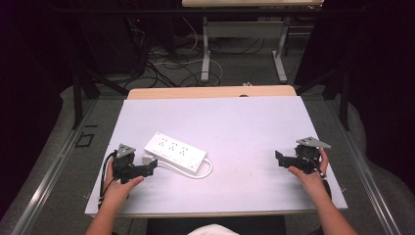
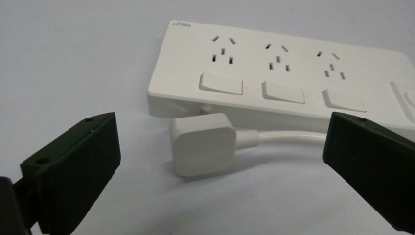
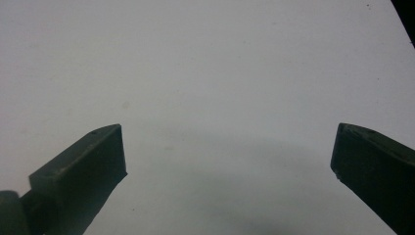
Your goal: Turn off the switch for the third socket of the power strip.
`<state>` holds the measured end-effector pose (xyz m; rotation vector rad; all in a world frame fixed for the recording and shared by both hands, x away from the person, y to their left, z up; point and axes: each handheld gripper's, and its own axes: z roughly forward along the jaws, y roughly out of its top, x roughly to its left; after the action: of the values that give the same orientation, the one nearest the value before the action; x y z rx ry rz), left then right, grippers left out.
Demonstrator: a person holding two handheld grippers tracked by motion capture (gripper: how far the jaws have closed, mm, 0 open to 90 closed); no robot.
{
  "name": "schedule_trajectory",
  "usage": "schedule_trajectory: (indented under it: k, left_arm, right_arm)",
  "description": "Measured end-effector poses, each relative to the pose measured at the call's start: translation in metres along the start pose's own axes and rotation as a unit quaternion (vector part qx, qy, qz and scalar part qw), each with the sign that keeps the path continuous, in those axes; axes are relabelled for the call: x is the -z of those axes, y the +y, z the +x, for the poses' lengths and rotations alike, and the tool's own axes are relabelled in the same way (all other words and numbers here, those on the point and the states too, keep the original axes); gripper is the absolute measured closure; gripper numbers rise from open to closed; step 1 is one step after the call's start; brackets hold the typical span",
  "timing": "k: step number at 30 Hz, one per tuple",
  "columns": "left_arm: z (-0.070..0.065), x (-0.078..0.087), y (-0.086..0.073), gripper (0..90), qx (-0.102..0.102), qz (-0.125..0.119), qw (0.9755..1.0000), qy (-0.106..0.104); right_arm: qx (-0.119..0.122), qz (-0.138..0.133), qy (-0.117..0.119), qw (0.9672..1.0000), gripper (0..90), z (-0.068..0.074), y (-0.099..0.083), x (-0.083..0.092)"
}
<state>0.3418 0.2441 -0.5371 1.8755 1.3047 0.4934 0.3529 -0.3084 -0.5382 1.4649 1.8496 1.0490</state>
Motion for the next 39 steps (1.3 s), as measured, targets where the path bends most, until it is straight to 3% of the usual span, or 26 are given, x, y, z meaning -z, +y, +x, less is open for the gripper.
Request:
schedule_trajectory:
  k: [4, 13, 22, 32, 39]
  left_arm:
    - [-0.003, 0.003, 0.003, 0.4, 0.005, -0.008, 0.9999, -0.008]
    - [-0.012, 0.008, 0.007, 0.4, 0.006, -0.002, 0.9995, -0.03]
    - [-0.022, 0.011, 0.013, 0.4, 0.013, -0.012, 0.9993, -0.033]
    - [-0.026, 0.014, 0.019, 0.4, 0.044, -0.012, 0.9984, -0.033]
    - [-0.027, 0.014, 0.024, 0.4, 0.04, -0.007, 0.9987, -0.03]
  right_arm:
    - [-0.003, -0.011, 0.012, 0.9999, 0.0, 0.002, 0.002, 0.005]
    - [-0.006, -0.017, 0.026, 0.9995, 0.0, 0.01, 0.004, 0.01]
    - [-0.005, -0.015, 0.035, 0.9993, 0.0, 0.013, 0.003, 0.011]
    - [-0.005, -0.015, 0.034, 0.9993, 0.0, 0.017, 0.003, 0.011]
    - [0.001, -0.015, 0.04, 0.9991, 0.0, 0.019, 0.003, 0.012]
